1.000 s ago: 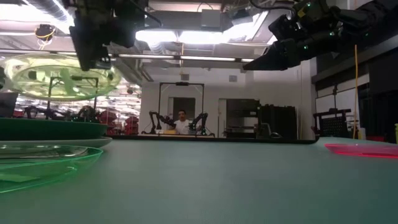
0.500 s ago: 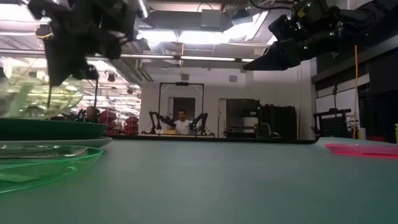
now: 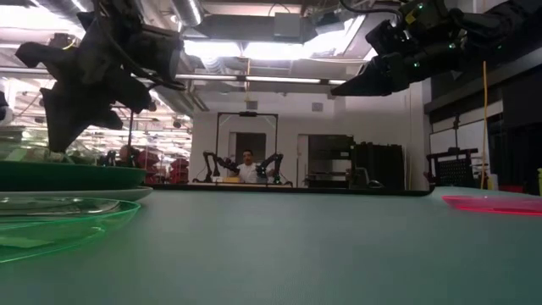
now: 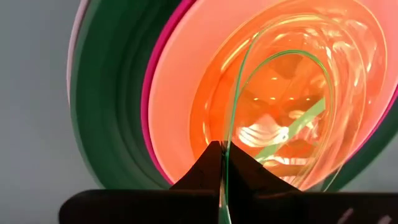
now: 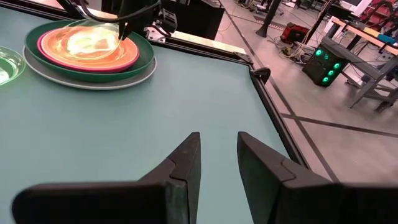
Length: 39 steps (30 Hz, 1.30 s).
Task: Stack plastic plates
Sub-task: Stack the top light green plate on top of the orange plate
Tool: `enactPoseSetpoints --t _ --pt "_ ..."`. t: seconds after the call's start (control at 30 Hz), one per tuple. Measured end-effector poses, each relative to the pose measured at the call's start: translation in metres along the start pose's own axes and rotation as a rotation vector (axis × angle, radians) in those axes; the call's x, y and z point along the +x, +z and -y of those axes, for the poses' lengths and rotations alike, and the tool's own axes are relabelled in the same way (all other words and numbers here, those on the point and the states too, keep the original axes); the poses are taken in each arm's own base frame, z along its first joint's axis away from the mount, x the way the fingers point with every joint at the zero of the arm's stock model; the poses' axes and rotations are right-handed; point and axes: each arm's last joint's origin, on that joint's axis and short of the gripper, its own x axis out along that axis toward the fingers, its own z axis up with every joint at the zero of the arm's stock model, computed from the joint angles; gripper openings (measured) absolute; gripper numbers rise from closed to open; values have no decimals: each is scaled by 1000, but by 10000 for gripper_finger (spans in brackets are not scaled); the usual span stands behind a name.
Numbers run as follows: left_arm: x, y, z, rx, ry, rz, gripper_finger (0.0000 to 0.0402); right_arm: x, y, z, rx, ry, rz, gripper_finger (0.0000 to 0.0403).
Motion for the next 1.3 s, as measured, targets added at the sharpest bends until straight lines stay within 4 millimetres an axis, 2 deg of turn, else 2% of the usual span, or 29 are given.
enactPoseSetpoints --t 0.27,0.7,1.3 --pt "0 2 0 -3 -2 21 5 0 0 0 0 0 0 95" --pt "0 2 0 -54 4 24 80 0 0 0 0 0 0 95" --pt "0 0 0 -59 3 4 85 0 0 0 0 1 -1 95"
